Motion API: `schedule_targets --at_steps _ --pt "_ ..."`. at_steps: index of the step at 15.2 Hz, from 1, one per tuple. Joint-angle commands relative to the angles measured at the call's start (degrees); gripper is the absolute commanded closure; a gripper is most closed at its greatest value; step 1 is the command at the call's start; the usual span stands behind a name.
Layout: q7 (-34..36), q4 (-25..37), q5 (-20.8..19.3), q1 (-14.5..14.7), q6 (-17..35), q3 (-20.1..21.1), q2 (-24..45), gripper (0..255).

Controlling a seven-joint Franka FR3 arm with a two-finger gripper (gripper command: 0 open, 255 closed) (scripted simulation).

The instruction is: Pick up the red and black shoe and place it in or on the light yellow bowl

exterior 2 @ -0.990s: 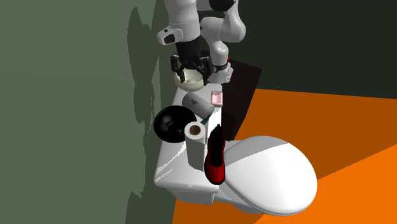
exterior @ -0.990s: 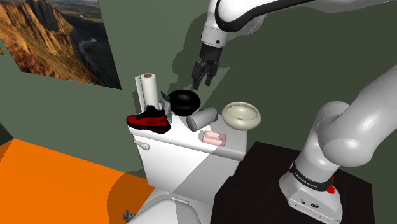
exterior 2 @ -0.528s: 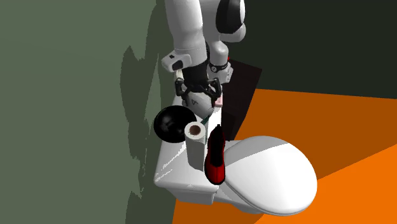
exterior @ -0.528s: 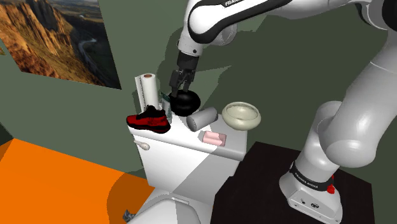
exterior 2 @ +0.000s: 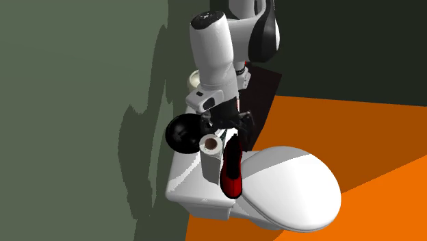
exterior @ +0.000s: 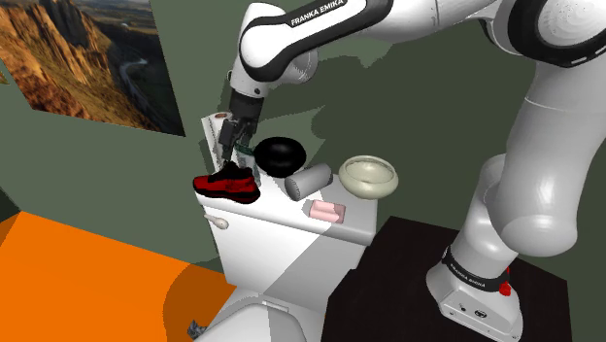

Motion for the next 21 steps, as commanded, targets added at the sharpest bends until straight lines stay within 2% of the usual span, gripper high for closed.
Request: schedule_targets --at_steps 1,8,16,17,21 --pt "-1.0 1.6 0.3 0.3 1.0 0.4 2.3 0" --pt "-1.3 0.6 0.8 0.8 5.1 0.9 5.3 0" --pt "-1.3 0.6 0.8 0.8 5.1 0.9 5.3 0" --pt "-1.3 0.6 0.8 0.8 5.1 0.9 5.3 255" --pt "-1.4 0.6 0.8 0.8 5.1 0.8 5.3 255"
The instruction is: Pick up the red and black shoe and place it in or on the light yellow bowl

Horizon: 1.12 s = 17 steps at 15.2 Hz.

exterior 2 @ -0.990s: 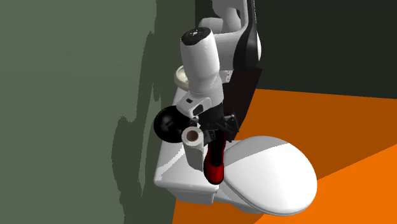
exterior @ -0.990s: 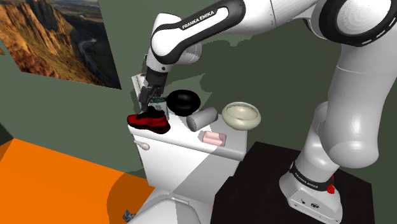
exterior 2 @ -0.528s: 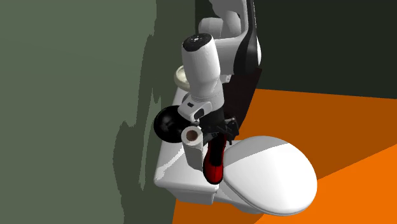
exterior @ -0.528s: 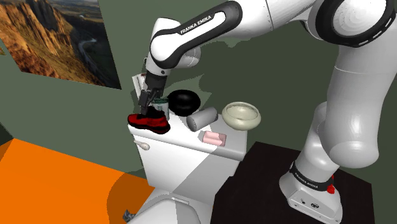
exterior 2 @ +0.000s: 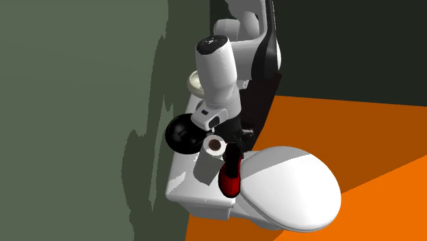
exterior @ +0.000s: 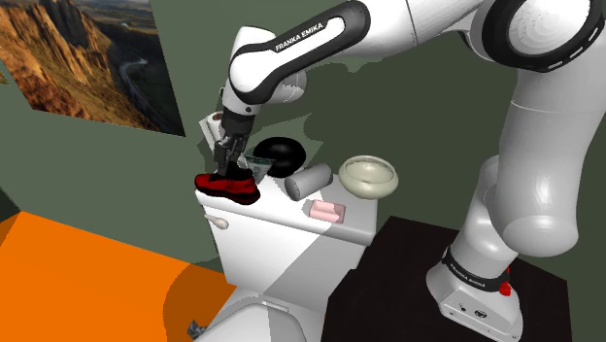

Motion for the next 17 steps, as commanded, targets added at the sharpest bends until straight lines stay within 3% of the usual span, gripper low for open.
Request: schedule_targets --at_steps 1,5,17 --pt "0.0 -0.1 0.0 0.0 0.0 0.0 0.1 255" --pt "0.1 -0.1 -0.1 0.0 -0.1 0.0 0.1 255" --pt "2.6 5.5 -1.6 -0.1 -8.2 -0.4 -2.8 255"
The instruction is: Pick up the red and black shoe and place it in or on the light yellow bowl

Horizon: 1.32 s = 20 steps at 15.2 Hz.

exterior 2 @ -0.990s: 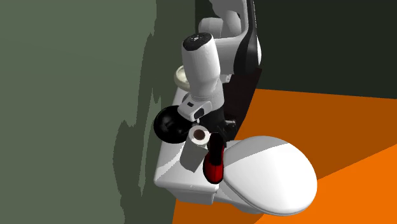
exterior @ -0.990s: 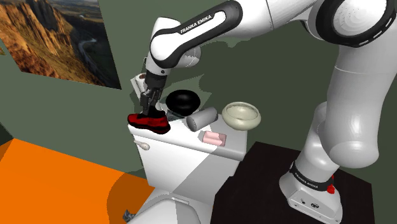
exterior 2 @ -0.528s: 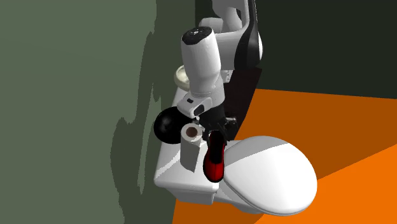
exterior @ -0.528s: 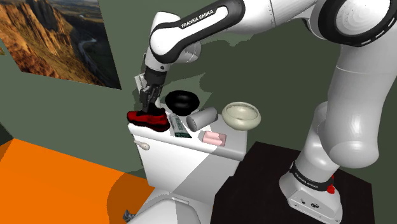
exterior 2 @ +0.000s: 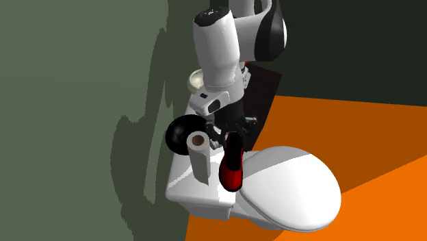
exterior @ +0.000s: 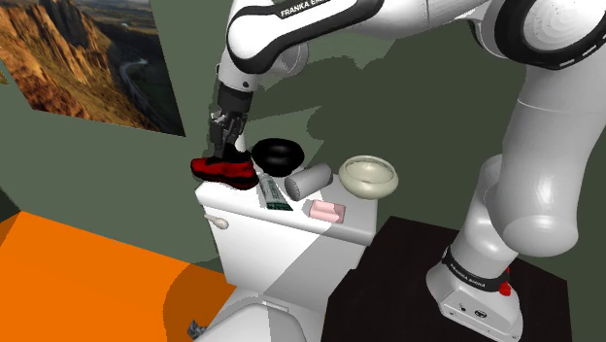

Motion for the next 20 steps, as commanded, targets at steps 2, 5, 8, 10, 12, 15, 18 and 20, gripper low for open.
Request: schedule_targets --at_steps 2,5,8,10,12,15,18,20 --pt "0.6 1.6 -0.3 0.0 -2.1 -0.1 -0.6 255" --pt "1.2 3.4 -0.7 -0.1 -4.3 -0.1 -1.0 255" --pt "1.7 5.3 -0.9 -0.1 -6.4 -0.2 -1.3 255" --pt "2.1 6.6 -1.1 -0.1 -7.9 -0.2 -1.4 255" --pt "2.5 8.1 -1.3 -0.2 -9.3 -0.3 -1.5 255" --pt "3.0 10.3 -1.5 -0.2 -11.5 -0.3 -1.6 255" --pt "3.6 12.7 -1.8 -0.2 -13.8 -0.3 -1.5 255" --pt "3.9 14.4 -1.9 -0.3 -15.3 -0.4 -1.3 255"
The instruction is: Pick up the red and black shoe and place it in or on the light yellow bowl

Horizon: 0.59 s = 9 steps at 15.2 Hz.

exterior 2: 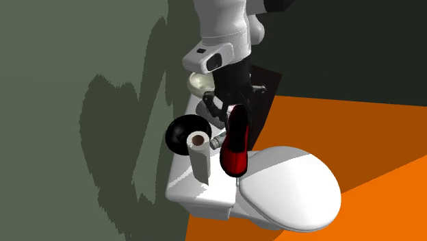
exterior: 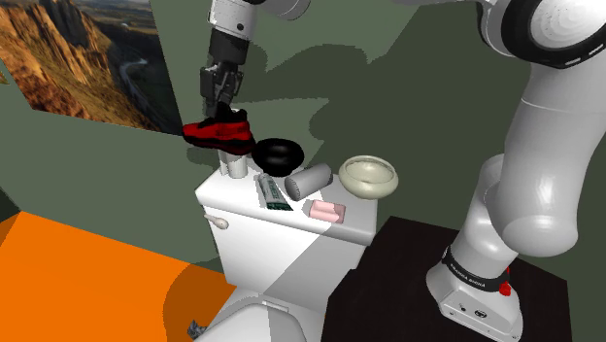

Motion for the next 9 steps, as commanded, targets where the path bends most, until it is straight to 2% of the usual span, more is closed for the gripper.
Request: schedule_targets --at_steps 1,9 --pt "0.3 1.3 -0.1 0.0 -1.2 0.0 0.1 255" --pt "-5.5 -17.1 1.4 -2.6 -1.0 -2.6 -16.8 255"
